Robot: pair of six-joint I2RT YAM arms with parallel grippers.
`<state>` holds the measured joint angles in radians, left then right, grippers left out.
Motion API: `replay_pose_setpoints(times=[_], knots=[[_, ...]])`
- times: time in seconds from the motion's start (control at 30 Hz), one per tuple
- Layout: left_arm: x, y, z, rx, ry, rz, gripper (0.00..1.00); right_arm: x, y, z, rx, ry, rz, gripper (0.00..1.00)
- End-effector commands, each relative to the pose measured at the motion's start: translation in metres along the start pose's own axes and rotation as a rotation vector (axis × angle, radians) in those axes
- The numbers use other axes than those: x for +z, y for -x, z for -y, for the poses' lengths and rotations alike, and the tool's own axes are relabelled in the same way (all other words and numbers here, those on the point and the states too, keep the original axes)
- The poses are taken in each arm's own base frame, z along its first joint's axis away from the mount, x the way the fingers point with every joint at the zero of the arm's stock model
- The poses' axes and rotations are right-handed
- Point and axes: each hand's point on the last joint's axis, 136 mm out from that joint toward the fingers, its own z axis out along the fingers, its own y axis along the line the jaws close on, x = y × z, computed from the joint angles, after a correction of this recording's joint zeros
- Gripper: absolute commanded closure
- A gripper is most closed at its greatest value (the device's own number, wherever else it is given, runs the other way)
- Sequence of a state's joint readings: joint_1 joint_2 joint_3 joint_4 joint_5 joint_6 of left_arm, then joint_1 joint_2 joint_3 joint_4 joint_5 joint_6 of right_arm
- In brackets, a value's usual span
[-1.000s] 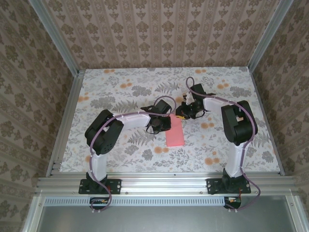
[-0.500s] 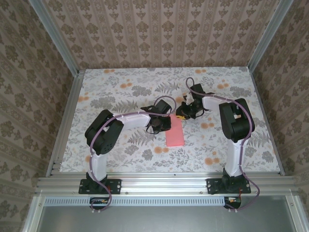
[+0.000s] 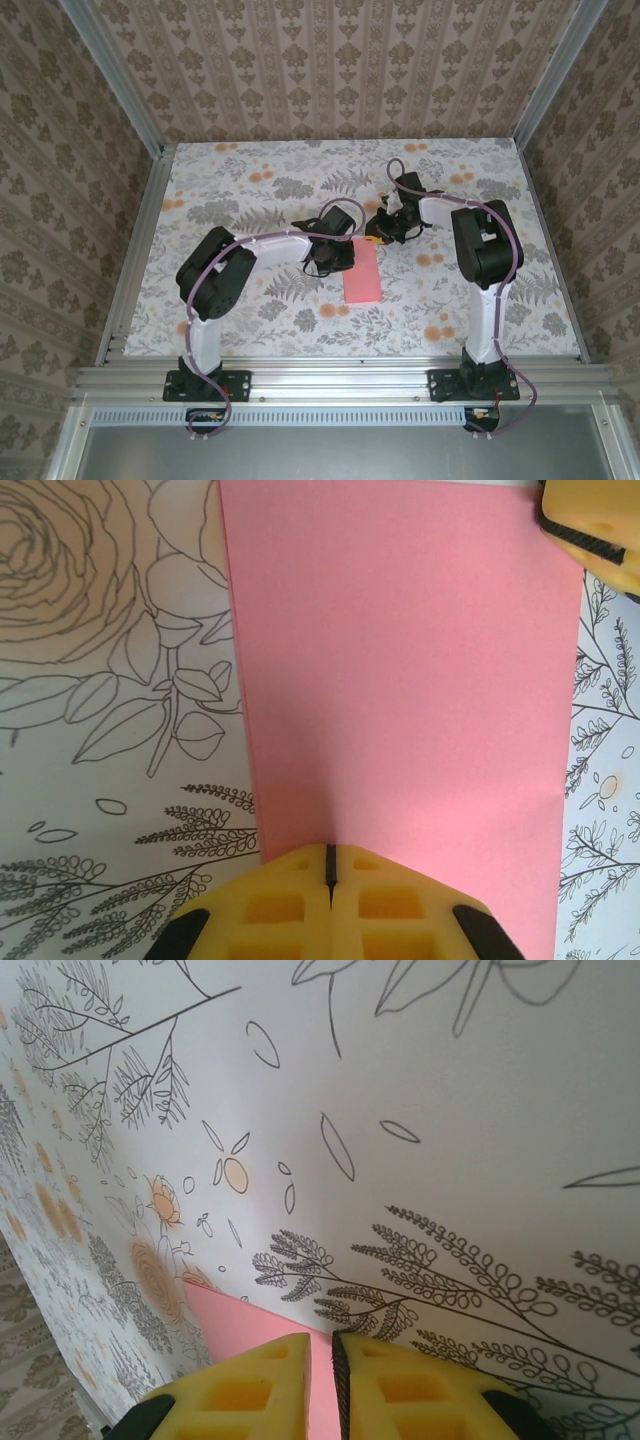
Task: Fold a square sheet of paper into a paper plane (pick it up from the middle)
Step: Fold the square sheet of paper in half at the center of the table.
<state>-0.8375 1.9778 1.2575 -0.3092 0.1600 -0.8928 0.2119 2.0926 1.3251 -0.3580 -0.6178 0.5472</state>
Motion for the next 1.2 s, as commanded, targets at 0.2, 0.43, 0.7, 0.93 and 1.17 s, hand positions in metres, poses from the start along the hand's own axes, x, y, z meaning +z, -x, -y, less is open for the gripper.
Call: replay_pose_setpoints(times=[0.2,0.43,0.7,0.93,1.17], knots=[[0.016,-0.024,-0.030,0.005,0.110,-0.081,1.00,-0.026,0.014,-0.025,-0.028,0.014,0.044,0.81],[0.013,-0.023,-0.030,0.011,0.113,-0.076,1.00,-0.003,0.007,0.003,0.024,-0.027,0.008,0.81],[0.013,-0.024,-0.030,0.011,0.115,-0.077,1.00,0.012,-0.003,0.028,0.059,-0.066,-0.017,0.82],[0.012,-0.023,-0.030,0.011,0.115,-0.074,1.00,-0.028,0.009,-0.018,-0.008,0.038,0.039,0.81],[0.012,-0.022,-0.029,0.014,0.112,-0.073,1.00,-0.035,-0.011,-0.021,-0.004,0.087,0.034,0.81]])
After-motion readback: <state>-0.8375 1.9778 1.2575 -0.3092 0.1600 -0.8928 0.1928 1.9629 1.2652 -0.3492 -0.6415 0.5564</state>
